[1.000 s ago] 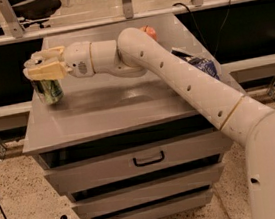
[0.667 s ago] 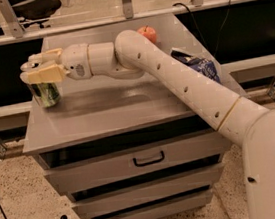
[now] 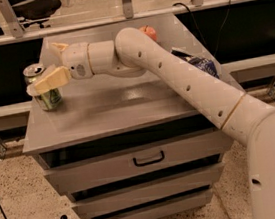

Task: Place green can upright

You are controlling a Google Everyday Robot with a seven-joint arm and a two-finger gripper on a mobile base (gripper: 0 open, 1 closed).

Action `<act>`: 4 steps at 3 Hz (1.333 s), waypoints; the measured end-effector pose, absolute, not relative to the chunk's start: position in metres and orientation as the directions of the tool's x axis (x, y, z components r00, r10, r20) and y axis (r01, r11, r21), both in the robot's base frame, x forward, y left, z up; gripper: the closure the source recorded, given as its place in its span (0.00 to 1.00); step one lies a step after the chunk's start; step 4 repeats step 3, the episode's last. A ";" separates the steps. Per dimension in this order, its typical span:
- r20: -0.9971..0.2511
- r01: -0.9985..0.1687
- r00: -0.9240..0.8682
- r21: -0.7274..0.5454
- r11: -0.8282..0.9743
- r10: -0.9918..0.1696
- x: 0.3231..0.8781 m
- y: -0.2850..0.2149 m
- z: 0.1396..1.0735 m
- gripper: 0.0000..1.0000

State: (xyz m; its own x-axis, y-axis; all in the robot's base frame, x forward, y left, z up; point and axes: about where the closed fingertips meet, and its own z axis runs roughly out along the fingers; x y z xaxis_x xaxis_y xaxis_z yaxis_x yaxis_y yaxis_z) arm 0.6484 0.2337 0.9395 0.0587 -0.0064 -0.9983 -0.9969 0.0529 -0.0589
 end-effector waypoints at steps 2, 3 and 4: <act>-0.975 -0.971 0.133 -0.164 0.174 -0.178 0.637 0.181 0.987 0.00; -0.986 -0.943 0.114 -0.146 0.297 -0.121 0.637 0.136 0.984 0.00; -0.986 -0.943 0.114 -0.146 0.297 -0.121 0.637 0.136 0.984 0.00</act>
Offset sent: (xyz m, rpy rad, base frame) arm -0.0155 -0.1209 0.0885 -0.2068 -0.1330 -0.3005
